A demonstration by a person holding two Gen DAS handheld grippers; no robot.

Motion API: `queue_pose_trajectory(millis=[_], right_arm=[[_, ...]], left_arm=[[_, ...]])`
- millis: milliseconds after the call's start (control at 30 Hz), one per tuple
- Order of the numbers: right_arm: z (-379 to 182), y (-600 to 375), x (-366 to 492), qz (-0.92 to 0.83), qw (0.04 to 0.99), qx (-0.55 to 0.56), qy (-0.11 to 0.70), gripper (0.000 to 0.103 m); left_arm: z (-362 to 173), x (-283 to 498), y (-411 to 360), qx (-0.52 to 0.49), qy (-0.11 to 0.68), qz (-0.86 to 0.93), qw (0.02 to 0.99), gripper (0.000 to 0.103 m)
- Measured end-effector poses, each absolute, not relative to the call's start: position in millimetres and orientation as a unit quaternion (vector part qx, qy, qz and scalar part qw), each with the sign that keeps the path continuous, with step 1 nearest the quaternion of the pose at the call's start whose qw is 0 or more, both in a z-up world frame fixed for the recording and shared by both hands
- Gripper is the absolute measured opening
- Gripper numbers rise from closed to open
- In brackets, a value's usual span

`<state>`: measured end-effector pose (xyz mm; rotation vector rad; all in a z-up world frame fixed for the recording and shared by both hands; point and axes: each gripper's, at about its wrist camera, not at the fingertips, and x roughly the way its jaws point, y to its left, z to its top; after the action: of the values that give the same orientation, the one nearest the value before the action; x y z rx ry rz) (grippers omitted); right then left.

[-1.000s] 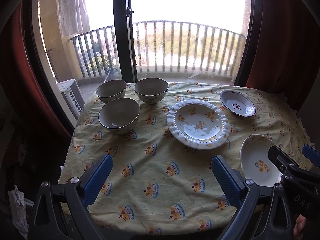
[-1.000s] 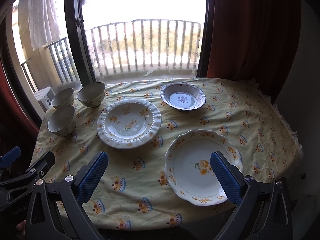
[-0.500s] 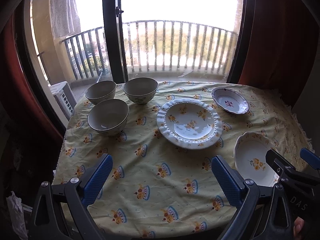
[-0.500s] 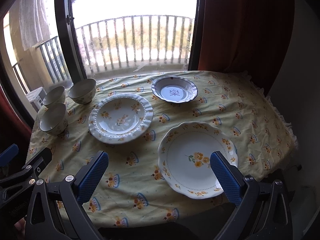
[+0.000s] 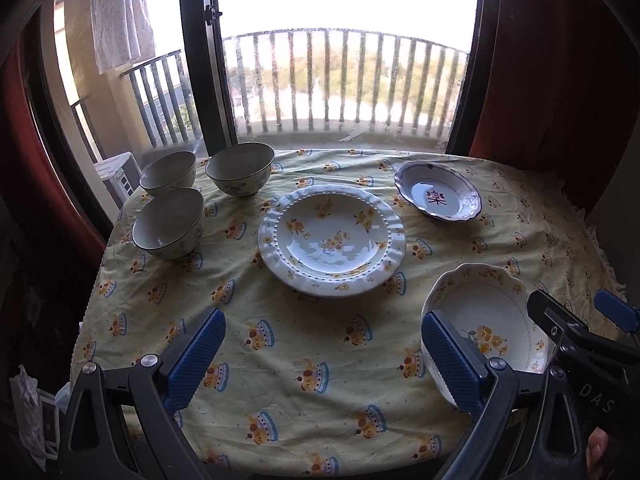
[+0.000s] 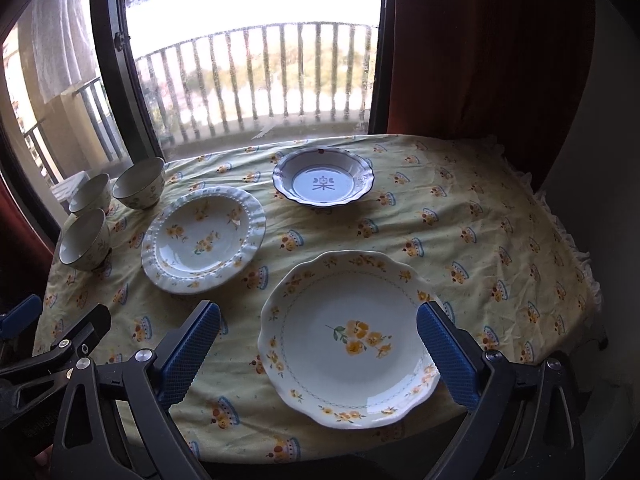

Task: Organize plates and bowls
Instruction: 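Move the right tool toward the large orange-flower scalloped plate, then close the right tool on the rim of the large flower plate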

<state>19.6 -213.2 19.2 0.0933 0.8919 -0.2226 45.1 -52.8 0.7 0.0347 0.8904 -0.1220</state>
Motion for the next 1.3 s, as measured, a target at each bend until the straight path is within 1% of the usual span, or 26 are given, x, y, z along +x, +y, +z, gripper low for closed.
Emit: queue_pose_trajectory(millis=[167, 267, 667, 833, 1100, 1300], right_arm=[[13.6, -250.9, 23.9, -0.100, 0.894, 0.034, 0.435, 0.098], [5.8, -273.1, 25.1, -0.095, 0.892, 0.033, 0.440, 0.098], [-47.6, -339.5, 47.9, -0.072, 0.872, 0.027, 0.484, 0.097], [-79.1, -352.9, 59.8, -0.056, 0.849, 0.030, 0.524, 0.092], [-114.8, -360.5, 71.2, -0.024, 0.825, 0.017, 0.564, 0.090], [-129.6, -361.7, 84.5, -0.003, 0.811, 0.023, 0.584, 0.081]], left_arm=[[-8.5, 48.2, -89.4, 0.011, 0.444, -0.053, 0.894, 0.099], [-17.9, 49.6, -112.1, 0.011, 0.452, -0.052, 0.891, 0.097], [-72.4, 63.3, -174.9, 0.008, 0.507, -0.023, 0.861, 0.091], [-104.2, 69.5, -189.9, 0.009, 0.539, -0.008, 0.842, 0.087], [-139.9, 74.2, -199.2, -0.001, 0.580, 0.013, 0.814, 0.082], [-149.4, 81.1, -201.2, -0.001, 0.590, 0.019, 0.807, 0.081]])
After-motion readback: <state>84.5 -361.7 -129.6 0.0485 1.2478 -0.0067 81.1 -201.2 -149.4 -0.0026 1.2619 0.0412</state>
